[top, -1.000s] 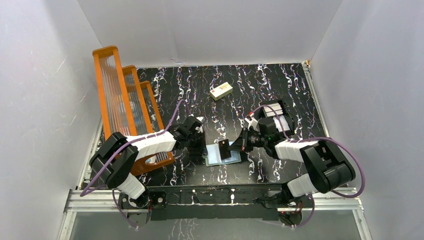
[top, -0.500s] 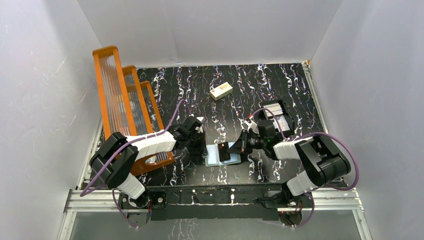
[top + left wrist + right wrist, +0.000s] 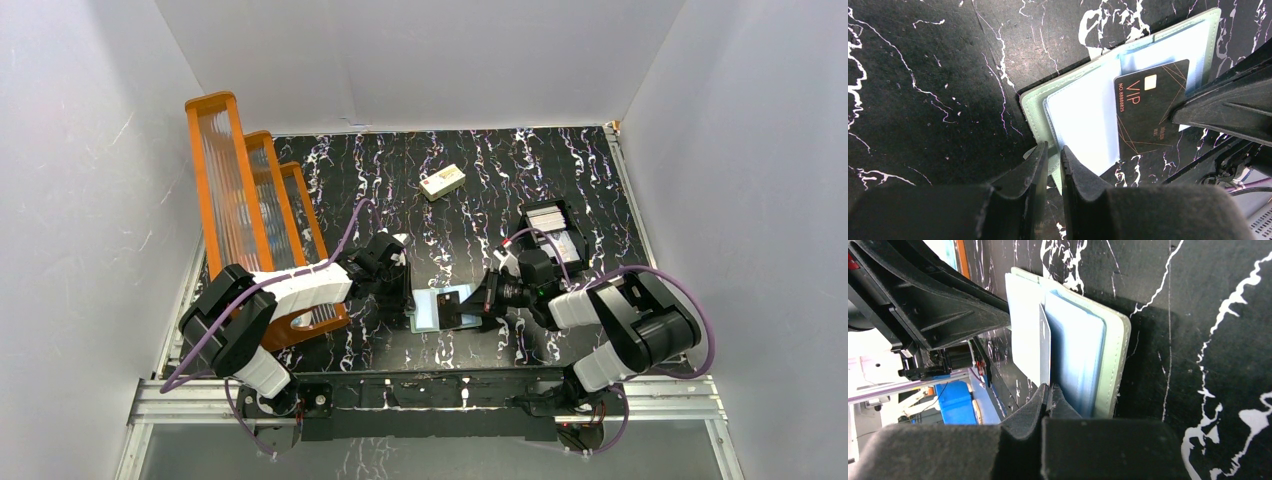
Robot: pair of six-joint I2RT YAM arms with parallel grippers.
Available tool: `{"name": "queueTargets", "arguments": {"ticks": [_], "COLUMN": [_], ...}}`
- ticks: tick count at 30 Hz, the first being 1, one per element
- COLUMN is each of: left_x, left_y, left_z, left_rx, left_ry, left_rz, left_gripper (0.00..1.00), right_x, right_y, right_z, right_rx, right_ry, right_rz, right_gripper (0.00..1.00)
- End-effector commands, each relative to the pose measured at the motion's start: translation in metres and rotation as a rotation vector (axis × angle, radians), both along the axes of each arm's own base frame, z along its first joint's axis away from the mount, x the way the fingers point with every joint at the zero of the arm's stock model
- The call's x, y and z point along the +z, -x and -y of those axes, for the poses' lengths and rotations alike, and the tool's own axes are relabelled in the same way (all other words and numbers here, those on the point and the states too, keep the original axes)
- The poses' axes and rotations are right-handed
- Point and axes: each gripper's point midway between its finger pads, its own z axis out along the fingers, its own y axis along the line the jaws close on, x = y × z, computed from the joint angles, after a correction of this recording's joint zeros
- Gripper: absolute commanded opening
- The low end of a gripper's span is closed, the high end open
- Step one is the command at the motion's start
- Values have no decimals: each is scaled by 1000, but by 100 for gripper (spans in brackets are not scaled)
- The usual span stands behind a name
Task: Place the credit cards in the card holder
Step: Insert the credit card into the card holder.
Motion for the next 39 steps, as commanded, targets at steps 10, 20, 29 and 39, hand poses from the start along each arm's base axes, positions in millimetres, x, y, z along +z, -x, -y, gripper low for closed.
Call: {"name": "queueTargets", "arguments": {"ticks": [10, 20, 29, 39], "left_x": [-11, -12, -11, -11], "left_y": [7, 7, 7, 9], "left_z": [-13, -13, -13, -10], "left_rx": [3, -8, -4, 9], "left_ry": [-63, -69, -66, -57], "left_rz": [-26, -27, -24, -33], "left_gripper": [15, 15, 15, 15], "right_x": [4, 7, 7, 7], "right_y": [-17, -28, -34, -23], "right_z": [-13, -10, -14, -21], "right_rx": [28, 51, 100, 39], "right_ry": [-36, -10, -9, -55], "right_rz": [55, 103, 123, 64], "right_gripper": [0, 0, 0, 1]}}
